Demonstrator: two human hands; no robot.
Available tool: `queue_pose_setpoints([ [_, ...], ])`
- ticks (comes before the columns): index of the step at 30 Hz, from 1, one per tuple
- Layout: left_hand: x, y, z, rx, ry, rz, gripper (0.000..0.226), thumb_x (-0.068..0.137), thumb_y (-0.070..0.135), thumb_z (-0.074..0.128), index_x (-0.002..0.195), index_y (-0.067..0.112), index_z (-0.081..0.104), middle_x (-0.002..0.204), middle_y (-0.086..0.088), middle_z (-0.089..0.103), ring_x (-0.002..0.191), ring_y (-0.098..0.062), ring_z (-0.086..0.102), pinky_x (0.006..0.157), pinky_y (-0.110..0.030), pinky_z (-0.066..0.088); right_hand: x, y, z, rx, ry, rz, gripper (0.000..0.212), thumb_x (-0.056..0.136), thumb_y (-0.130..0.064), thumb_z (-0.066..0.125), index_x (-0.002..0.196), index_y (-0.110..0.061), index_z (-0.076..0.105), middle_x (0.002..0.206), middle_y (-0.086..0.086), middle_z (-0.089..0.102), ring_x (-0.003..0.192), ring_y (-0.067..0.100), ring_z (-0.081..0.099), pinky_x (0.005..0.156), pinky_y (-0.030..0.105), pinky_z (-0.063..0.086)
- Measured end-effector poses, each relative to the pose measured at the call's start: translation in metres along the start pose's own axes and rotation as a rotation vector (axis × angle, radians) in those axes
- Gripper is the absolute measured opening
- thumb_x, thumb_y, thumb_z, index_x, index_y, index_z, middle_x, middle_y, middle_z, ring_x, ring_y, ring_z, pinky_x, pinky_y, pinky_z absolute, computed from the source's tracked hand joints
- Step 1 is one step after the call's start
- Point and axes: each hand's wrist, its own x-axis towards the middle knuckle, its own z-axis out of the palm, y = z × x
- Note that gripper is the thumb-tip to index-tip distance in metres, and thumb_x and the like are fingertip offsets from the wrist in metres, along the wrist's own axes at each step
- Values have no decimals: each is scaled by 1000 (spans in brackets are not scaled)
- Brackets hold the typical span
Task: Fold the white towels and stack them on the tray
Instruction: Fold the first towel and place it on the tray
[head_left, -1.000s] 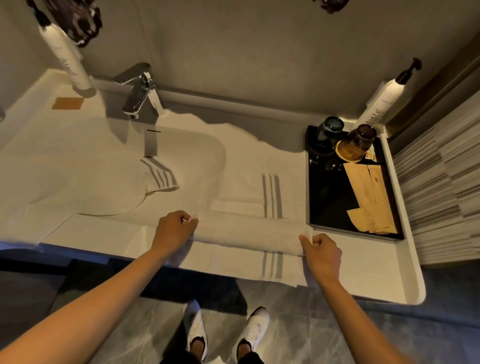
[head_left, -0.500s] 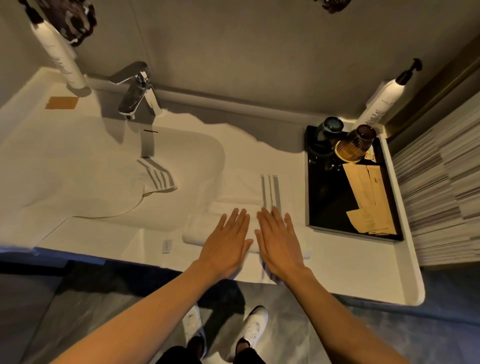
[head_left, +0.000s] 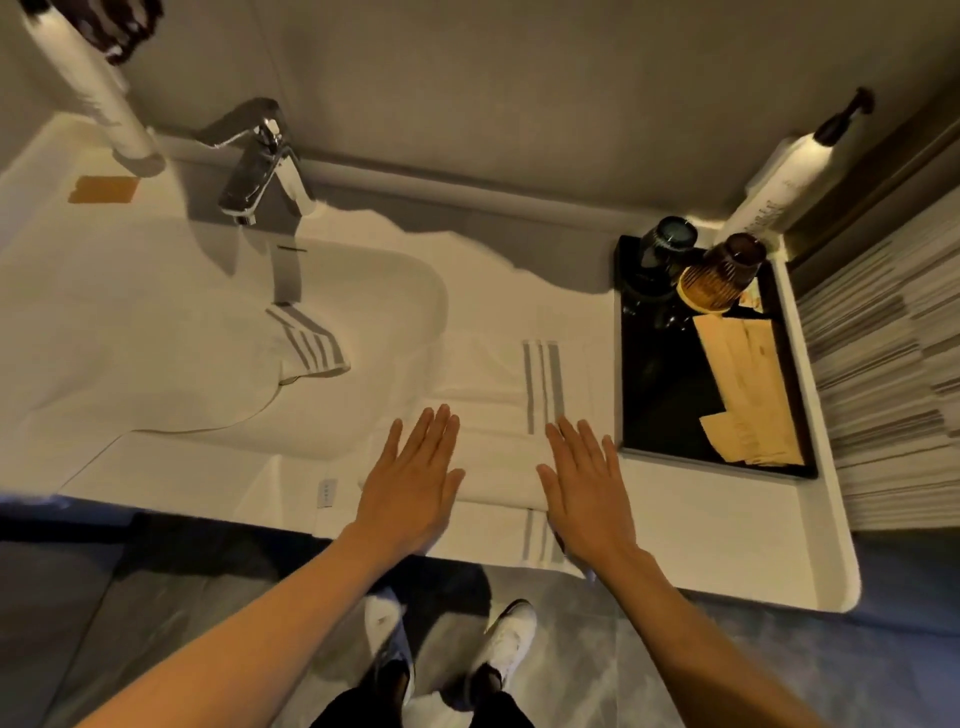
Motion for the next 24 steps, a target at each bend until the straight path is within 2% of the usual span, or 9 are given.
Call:
queue_pose_setpoints([
  [4,7,46,-10,88,-75,206,112,59,21,85,154,7,28,163,-18,15,151,-33,18,123,-52,10,-11,-7,-12,79,119,118,49,100,-40,42,140,-13,50,148,9,47,143,27,35,119,46,26],
  [7,6,65,-20,69,-46,302,85,47,20,91,127,11,64,140,-16,57,126,-32,57,106,-45,45,-23,-8,-26,59,184,150,42,96,-38,50,131,-14,55,133,7,56,124,26,51,103,43,42],
  [9,3,70,-19,80,8,304,62,55,17,86,115,12,70,122,-13,68,105,-31,67,88,-38,56,-33,-9,-35,86,197,305,48,94,-41,55,133,-14,51,131,8,54,118,27,51,95,43,46],
  [11,4,68,-16,59,1,279,59,73,20,76,130,10,62,135,-17,61,116,-37,62,95,-44,53,-35,-11,-41,167,156,543,63,90,-47,59,138,-10,43,134,13,49,118,30,49,95,44,47],
  [13,4,67,-11,68,-87,208,64,93,27,57,151,12,37,158,-16,34,141,-40,38,114,-50,35,-31,-13,-49,382,99,744,72,88,-49,62,139,-5,37,136,18,47,122,36,48,98,46,45],
  [17,0,65,-6,106,-165,203,68,101,34,40,159,18,9,167,-9,5,152,-34,11,124,-46,13,-15,-14,-66,793,22,970,77,86,-33,72,142,2,31,141,22,48,125,39,51,100,40,44],
  [19,0,63,-8,94,-157,212,68,102,33,40,159,19,8,167,-7,4,153,-32,9,124,-44,13,-10,-14,-74,945,-15,1035,66,86,-16,72,138,5,38,134,22,53,111,35,56,84,29,51],
  [22,1,59,-15,24,-145,198,64,102,30,41,159,20,13,167,-5,7,153,-29,10,124,-43,13,-4,-10,-85,1108,-38,1018,38,87,4,64,123,7,52,112,17,57,81,26,54,37,12,44],
  [24,-1,59,-19,-31,-116,188,62,102,29,42,158,20,16,167,-6,11,152,-28,12,124,-42,14,-5,-5,-89,1000,-38,978,28,86,3,63,113,2,56,103,14,56,75,23,54,47,16,52],
])
